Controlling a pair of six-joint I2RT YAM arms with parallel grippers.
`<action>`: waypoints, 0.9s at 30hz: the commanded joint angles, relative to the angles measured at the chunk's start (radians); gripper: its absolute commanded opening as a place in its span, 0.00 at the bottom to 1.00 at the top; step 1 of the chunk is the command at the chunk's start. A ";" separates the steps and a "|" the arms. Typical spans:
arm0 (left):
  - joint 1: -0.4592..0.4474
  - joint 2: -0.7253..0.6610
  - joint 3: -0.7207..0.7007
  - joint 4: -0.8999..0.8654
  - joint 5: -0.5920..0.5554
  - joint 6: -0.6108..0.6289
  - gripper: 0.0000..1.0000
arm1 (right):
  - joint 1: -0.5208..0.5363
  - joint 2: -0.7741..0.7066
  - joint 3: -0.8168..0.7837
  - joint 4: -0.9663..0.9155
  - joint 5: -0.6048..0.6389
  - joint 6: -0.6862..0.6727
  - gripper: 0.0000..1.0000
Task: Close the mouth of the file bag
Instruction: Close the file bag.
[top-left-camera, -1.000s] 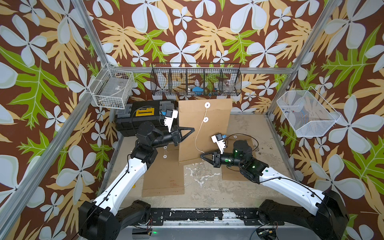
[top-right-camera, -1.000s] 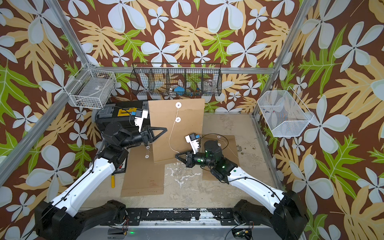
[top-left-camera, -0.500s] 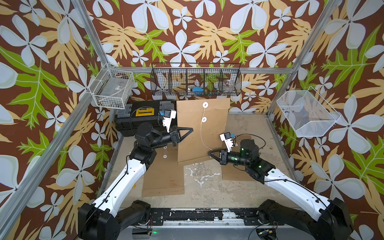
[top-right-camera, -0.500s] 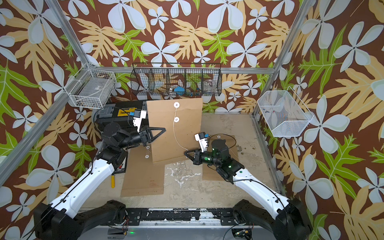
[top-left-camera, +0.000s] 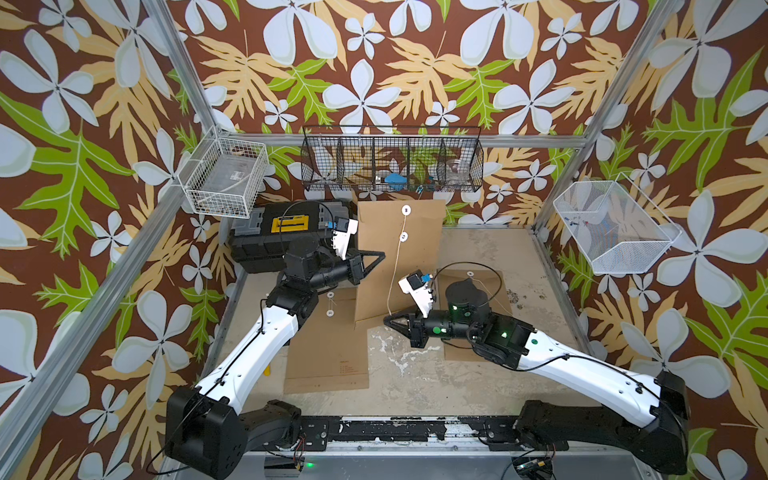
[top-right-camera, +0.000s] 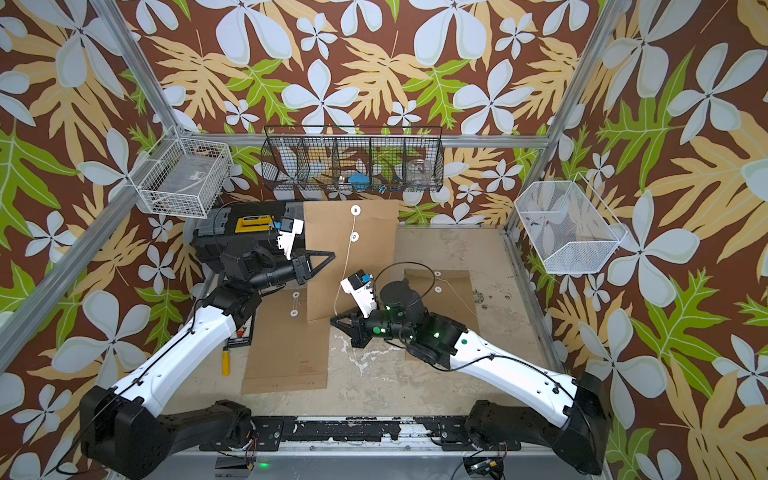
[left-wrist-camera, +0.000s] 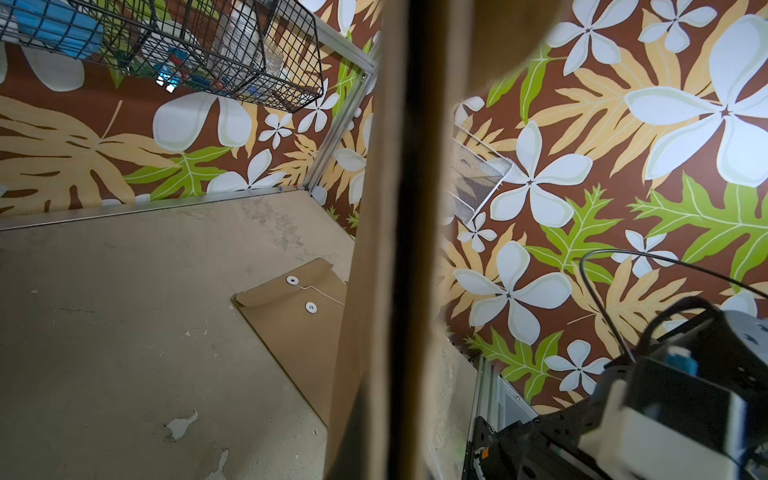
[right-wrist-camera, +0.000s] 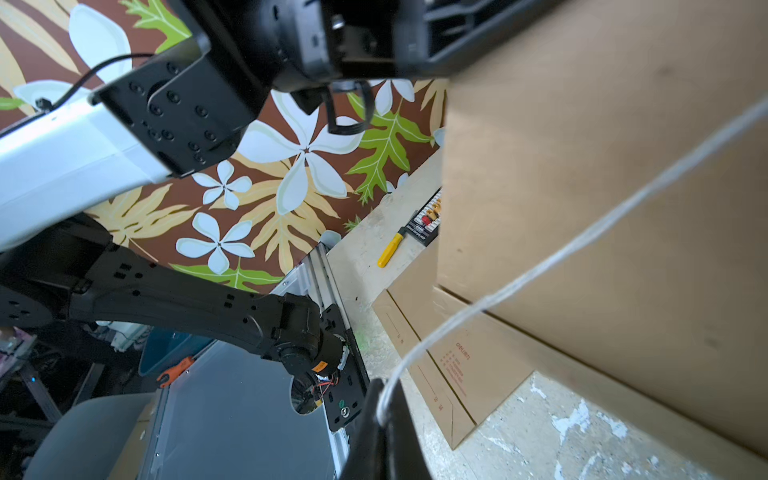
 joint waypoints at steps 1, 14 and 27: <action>-0.012 0.009 0.016 0.007 0.003 0.041 0.00 | 0.038 0.038 0.034 -0.012 0.030 -0.062 0.00; -0.024 0.010 0.050 0.005 0.111 0.071 0.00 | 0.022 0.135 0.035 0.014 -0.051 -0.034 0.00; -0.040 -0.053 0.045 0.009 0.268 0.097 0.00 | -0.081 0.114 0.032 -0.083 -0.057 -0.046 0.00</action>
